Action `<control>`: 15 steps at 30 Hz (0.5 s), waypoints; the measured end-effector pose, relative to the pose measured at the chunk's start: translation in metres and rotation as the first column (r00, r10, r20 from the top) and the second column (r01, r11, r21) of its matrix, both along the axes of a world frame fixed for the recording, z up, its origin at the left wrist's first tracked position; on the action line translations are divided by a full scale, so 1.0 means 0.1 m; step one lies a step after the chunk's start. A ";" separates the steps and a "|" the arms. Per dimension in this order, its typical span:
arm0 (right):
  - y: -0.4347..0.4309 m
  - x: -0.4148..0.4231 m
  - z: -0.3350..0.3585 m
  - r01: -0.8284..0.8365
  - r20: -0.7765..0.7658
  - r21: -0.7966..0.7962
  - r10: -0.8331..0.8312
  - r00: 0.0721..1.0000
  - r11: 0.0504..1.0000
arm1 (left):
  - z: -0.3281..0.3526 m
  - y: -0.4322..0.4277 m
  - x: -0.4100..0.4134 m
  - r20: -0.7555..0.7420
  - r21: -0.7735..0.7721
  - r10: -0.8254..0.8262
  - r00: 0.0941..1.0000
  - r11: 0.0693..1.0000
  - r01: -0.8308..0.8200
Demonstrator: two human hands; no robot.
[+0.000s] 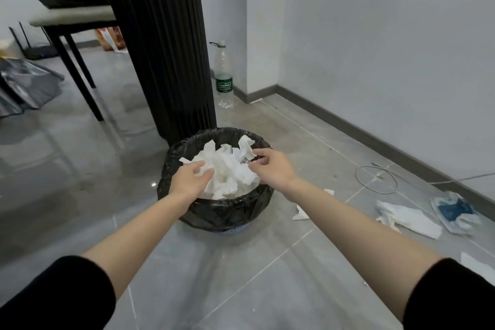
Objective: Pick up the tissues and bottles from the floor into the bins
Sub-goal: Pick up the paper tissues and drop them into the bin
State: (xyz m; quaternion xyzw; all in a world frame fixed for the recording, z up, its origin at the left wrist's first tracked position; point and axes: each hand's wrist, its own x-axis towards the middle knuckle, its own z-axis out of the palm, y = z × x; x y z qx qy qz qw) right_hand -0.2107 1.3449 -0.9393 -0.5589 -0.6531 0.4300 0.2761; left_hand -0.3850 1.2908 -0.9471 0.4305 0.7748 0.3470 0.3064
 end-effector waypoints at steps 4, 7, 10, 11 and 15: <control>-0.05 0.30 0.06 0.078 -0.047 -0.046 -0.080 0.996 0.996 | 0.13 -0.05 0.17 -0.111 0.092 -0.054 0.992 0.994 0.064; -0.09 0.56 0.11 0.124 -0.051 -0.056 -0.127 0.991 0.991 | 0.23 -0.04 0.39 -0.134 0.165 -0.114 0.984 0.977 0.135; -0.16 0.86 0.10 0.187 -0.065 -0.080 -0.192 0.979 0.979 | 0.29 0.00 0.69 -0.131 0.223 -0.178 0.975 0.953 0.204; -0.17 0.92 0.08 0.203 -0.062 -0.085 -0.208 0.976 0.975 | 0.30 0.01 0.77 -0.121 0.235 -0.193 0.974 0.947 0.217; -0.25 1.32 -0.06 0.287 -0.036 -0.083 -0.291 0.956 0.954 | 0.25 0.05 1.22 -0.112 0.235 -0.313 0.943 0.914 0.331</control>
